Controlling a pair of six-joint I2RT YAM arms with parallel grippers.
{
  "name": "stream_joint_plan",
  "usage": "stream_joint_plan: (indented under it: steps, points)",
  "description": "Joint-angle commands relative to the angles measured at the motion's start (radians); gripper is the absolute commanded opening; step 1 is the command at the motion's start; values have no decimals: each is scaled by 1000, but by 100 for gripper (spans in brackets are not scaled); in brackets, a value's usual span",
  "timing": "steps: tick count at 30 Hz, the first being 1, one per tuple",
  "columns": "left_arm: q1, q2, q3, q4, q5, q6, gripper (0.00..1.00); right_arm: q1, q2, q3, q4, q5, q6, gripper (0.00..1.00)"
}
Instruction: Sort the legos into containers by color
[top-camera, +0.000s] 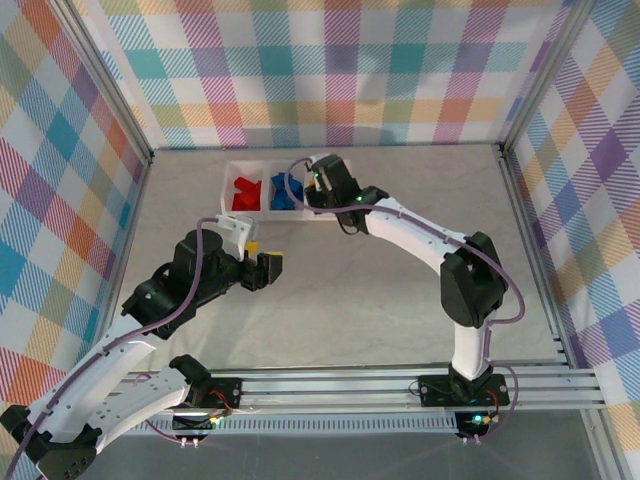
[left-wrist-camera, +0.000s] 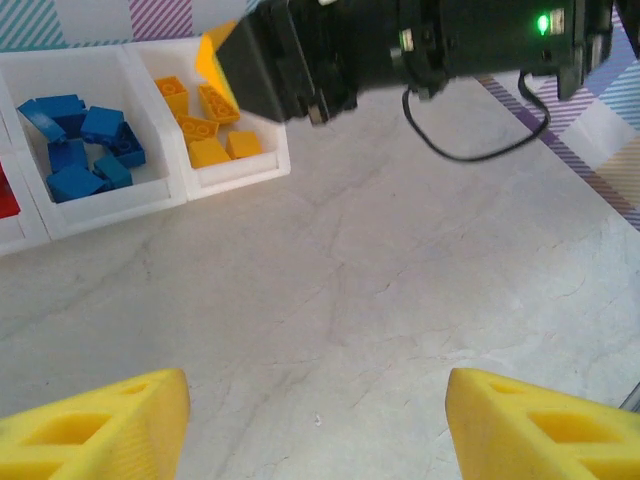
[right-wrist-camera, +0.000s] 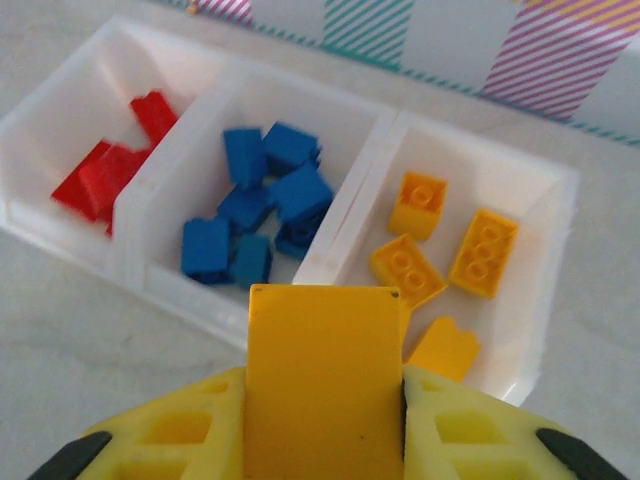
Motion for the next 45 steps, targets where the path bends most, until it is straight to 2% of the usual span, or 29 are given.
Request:
stream_joint_plan:
  steps: [1, 11, 16, 18, 28, 36, 40, 43, 45]
  points:
    - [-10, -3, 25, -4, 25, 19, 68, -42, 58, 77, -13, -32, -30, 33]
    - [-11, 3, 27, -13, 13, 14, 69, -123, 306, 343, -64, -29, -54, 37]
    - [-11, 6, 31, -23, -16, 12, 69, -151, 440, 543, -173, -50, -55, 52]
    - [-11, 4, 33, -27, -30, 9, 70, -151, 442, 547, -175, -50, -55, 57]
    - [-11, -1, 28, -19, -65, -5, 73, -151, 164, 178, -34, -75, -21, 62]
    - [-11, 35, 88, -33, -166, -33, 77, -151, -161, -159, 23, -83, -27, 77]
    - [-11, 43, 103, -5, -219, -33, 83, -157, -301, -262, 2, -79, -38, 86]
    - [-11, 51, 108, 16, -251, -21, 96, -166, -409, -340, -41, -85, -25, 92]
    - [-11, 68, 124, 18, -262, -3, 99, -173, -492, -416, -44, -94, -15, 96]
